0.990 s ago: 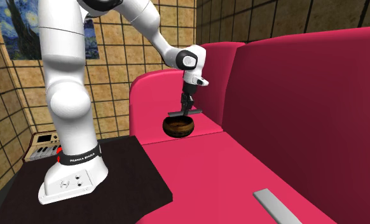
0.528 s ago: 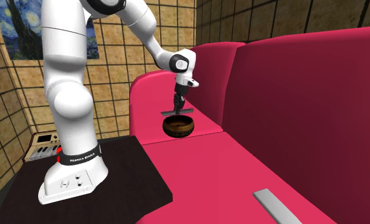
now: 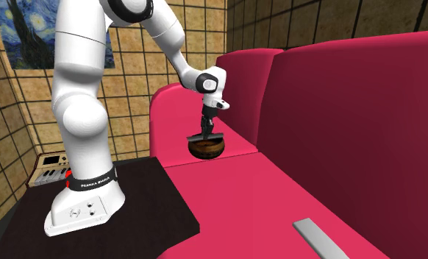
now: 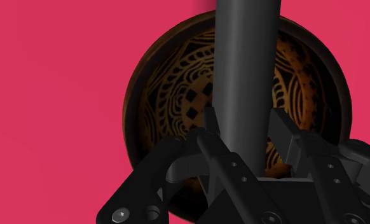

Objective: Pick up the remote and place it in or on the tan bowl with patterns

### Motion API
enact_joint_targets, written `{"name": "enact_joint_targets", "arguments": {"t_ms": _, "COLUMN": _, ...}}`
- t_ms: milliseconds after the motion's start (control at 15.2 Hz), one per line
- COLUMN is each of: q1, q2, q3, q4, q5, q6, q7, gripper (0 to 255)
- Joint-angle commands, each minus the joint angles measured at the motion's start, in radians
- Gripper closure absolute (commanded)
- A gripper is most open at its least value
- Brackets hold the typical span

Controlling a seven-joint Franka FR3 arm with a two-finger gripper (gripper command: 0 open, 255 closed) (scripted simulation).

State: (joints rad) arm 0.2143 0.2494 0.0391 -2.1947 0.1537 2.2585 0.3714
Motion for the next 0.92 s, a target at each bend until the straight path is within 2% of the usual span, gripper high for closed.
{"name": "enact_joint_targets", "arguments": {"t_ms": 0, "q1": 0.002, "q2": 0.009, "q3": 0.002, "q4": -0.002, "q5": 0.001, "q6": 0.012, "q7": 0.001, "gripper": 255}}
{"name": "enact_joint_targets", "arguments": {"t_ms": 462, "q1": 0.002, "q2": 0.009, "q3": 0.001, "q4": -0.002, "q5": 0.001, "q6": 0.012, "q7": 0.001, "gripper": 255}}
{"name": "enact_joint_targets", "arguments": {"t_ms": 528, "q1": 0.002, "q2": 0.01, "q3": 0.001, "q4": -0.001, "q5": 0.001, "q6": 0.012, "q7": 0.001, "gripper": 0}}
{"name": "enact_joint_targets", "arguments": {"t_ms": 858, "q1": 0.002, "q2": 0.009, "q3": 0.001, "q4": -0.002, "q5": 0.001, "q6": 0.012, "q7": 0.001, "gripper": 0}}
